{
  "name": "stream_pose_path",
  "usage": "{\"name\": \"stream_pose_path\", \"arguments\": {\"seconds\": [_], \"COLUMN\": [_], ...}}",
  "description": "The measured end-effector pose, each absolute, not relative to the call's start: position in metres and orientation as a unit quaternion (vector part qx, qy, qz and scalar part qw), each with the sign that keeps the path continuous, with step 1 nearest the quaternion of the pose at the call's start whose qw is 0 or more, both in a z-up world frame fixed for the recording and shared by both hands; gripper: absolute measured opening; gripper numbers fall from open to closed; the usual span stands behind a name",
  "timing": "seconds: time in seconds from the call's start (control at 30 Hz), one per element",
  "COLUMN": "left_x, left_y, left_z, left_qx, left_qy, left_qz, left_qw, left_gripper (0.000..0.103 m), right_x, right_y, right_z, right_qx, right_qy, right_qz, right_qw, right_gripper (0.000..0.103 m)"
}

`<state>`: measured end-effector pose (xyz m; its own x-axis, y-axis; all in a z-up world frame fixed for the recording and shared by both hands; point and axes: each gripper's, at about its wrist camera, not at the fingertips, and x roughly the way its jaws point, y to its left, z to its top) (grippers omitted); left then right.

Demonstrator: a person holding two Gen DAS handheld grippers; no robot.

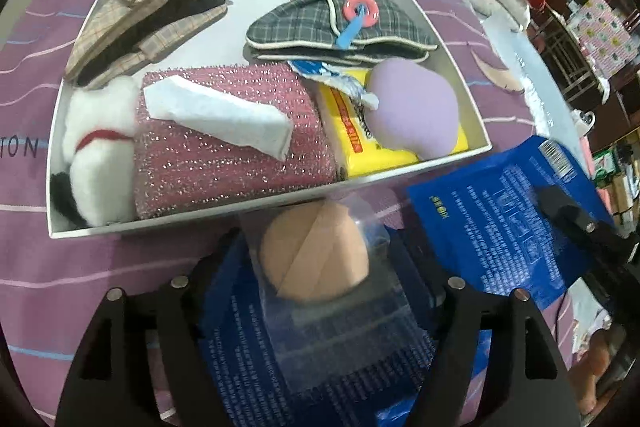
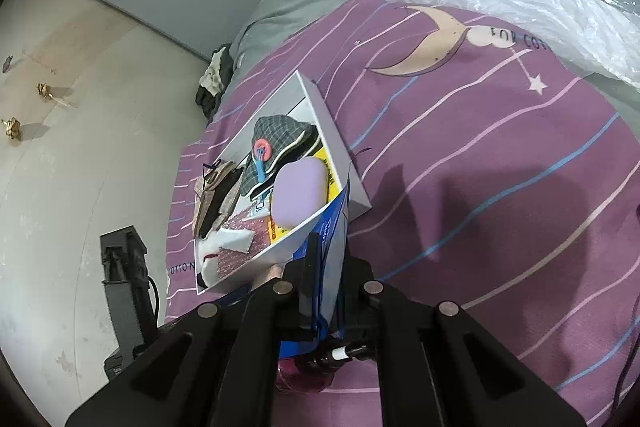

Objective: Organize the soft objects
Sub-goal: 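Lift the beige puff packet with the left gripper while the right lifts the blue packet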

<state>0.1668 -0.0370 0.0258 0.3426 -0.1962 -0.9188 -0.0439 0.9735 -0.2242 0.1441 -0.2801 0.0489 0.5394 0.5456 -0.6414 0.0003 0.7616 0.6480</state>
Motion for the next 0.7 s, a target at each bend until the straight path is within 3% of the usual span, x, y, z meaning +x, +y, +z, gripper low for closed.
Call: {"name": "stream_pose_path", "arguments": {"seconds": [0.1, 0.23, 0.7], "left_x": [0.161, 0.154, 0.112], "left_y": [-0.04, -0.042, -0.021], "left_z": [0.027, 0.028, 0.072], "left_qx": [-0.083, -0.071, -0.08], "left_qy": [0.564, 0.553, 0.487], "left_qz": [-0.031, -0.029, -0.027], "left_qw": [0.821, 0.829, 0.869], "left_gripper": [0.059, 0.05, 0.045], "right_x": [0.143, 0.143, 0.132], "right_y": [-0.283, -0.281, -0.271], "right_z": [0.047, 0.047, 0.063], "right_qx": [0.308, 0.309, 0.309], "right_qy": [0.451, 0.451, 0.431], "right_qz": [0.169, 0.174, 0.21], "right_qw": [0.821, 0.819, 0.821], "right_gripper": [0.004, 0.004, 0.004]}}
